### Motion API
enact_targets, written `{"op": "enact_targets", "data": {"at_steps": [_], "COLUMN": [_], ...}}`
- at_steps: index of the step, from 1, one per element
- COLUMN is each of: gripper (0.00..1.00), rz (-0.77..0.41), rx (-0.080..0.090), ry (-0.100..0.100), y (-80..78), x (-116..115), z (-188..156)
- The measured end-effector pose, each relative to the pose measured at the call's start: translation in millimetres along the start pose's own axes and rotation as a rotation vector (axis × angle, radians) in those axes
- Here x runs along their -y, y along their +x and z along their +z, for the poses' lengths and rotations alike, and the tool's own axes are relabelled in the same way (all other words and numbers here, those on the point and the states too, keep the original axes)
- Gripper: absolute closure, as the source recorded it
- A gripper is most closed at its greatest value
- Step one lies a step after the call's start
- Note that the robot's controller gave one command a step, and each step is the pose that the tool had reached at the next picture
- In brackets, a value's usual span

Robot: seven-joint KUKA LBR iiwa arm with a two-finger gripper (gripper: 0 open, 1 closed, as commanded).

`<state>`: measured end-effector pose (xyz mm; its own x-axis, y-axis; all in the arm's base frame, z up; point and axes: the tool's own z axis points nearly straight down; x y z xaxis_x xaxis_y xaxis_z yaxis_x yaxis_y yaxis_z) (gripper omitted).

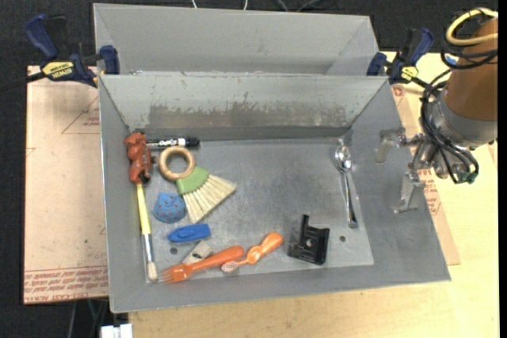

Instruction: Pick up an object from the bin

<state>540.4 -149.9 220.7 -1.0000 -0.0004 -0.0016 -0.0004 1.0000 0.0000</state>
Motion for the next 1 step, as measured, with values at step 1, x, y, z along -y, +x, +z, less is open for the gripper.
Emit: {"op": "enact_targets", "data": {"at_steps": [1], "gripper": [0.00], "rz": [-0.438], "rx": [0.007], "ry": [0.003], "y": [-37.1], "x": [-5.1], "z": [80.8]}}
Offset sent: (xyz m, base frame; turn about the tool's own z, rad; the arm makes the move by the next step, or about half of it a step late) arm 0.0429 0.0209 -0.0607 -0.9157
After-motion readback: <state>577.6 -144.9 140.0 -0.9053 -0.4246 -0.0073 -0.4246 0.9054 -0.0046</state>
